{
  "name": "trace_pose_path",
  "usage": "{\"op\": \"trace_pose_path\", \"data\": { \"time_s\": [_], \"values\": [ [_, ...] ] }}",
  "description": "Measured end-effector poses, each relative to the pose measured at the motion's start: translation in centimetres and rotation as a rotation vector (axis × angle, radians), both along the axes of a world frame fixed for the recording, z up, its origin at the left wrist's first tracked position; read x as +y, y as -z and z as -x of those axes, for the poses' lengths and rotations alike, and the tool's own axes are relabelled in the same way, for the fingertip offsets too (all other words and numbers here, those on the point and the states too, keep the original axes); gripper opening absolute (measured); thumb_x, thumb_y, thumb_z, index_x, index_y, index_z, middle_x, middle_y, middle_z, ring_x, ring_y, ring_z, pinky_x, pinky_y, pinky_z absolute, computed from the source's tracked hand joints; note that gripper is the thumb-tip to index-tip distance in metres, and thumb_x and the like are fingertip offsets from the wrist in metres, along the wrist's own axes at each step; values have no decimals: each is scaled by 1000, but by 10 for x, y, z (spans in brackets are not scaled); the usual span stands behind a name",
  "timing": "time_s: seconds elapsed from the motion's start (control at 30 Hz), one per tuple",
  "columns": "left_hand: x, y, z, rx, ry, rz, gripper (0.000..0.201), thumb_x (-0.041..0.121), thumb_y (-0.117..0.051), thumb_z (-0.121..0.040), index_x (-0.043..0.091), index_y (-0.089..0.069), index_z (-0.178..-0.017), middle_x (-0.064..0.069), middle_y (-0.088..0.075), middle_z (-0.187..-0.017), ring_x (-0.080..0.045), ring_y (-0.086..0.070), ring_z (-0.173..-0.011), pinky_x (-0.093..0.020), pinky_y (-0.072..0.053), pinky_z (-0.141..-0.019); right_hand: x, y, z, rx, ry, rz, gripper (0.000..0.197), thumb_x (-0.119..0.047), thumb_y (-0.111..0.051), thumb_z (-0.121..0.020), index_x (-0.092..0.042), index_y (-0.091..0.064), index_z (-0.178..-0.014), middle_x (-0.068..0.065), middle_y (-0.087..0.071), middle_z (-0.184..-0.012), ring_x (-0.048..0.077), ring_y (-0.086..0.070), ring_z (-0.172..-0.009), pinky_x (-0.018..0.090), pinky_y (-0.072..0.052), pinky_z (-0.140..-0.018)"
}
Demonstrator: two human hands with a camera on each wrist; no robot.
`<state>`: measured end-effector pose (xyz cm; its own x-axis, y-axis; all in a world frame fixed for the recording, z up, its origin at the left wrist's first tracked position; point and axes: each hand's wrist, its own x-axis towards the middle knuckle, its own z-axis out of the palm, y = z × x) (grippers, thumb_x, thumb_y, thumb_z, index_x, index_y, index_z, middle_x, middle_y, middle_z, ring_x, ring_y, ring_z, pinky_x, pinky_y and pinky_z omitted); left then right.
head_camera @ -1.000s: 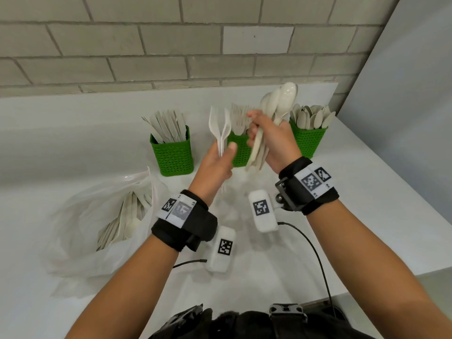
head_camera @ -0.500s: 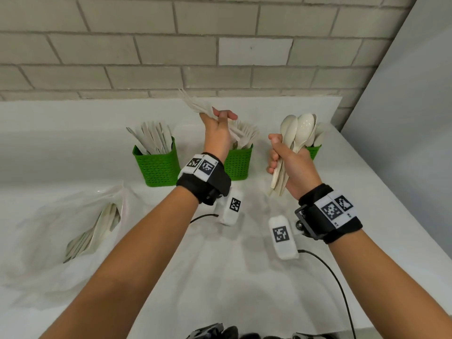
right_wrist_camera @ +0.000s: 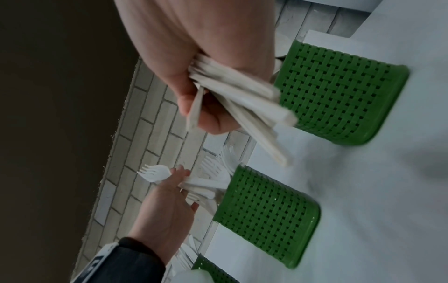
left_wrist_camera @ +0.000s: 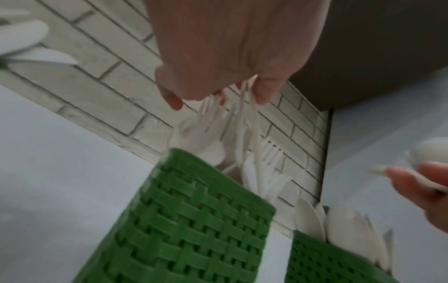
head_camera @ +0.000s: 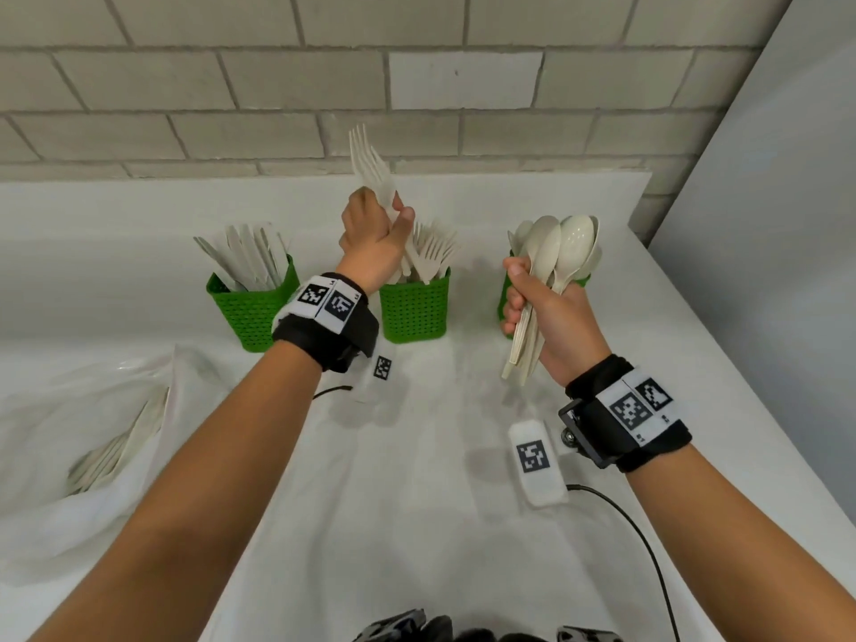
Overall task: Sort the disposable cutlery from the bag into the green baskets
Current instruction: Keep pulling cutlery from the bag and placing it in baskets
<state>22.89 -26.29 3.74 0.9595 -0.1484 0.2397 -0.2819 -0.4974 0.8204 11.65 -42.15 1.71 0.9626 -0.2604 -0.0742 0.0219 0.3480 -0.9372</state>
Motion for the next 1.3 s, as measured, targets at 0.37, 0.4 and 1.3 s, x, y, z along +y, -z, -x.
{"op": "trace_pose_path", "data": {
  "time_s": [0.37, 0.4, 1.3],
  "values": [
    [11, 1, -12, 18, 164, -44, 17, 41, -33, -82, 29, -38, -92, -4, -36, -118, -26, -34, -123, -43, -30, -106, -13, 8, -5, 16, -50, 35, 8, -11, -50, -96, -14, -57, -93, -2, -42, -55, 9, -43, -45, 21, -41, -45],
    [10, 2, -10, 22, 164, -66, 24, 42, -33, -82, 25, -40, -98, -4, -36, -116, -26, -34, -122, -44, -29, -106, -14, 9, -5, 21, -55, 31, 8, -11, -50, -96, -13, -57, -93, -3, -42, -54, 9, -43, -45, 21, -41, -45],
    [-8, 23, 0, -428, 57, -337, 49, 28, -29, -97, 9, -35, -142, -7, -40, -147, -21, -32, -138, -35, -10, -114, -28, 11, -7, -3, -65, 10, 4, -21, -55, -94, -18, -56, -92, -4, -36, -55, 9, -37, -46, 21, -36, -44]
  ]
}}
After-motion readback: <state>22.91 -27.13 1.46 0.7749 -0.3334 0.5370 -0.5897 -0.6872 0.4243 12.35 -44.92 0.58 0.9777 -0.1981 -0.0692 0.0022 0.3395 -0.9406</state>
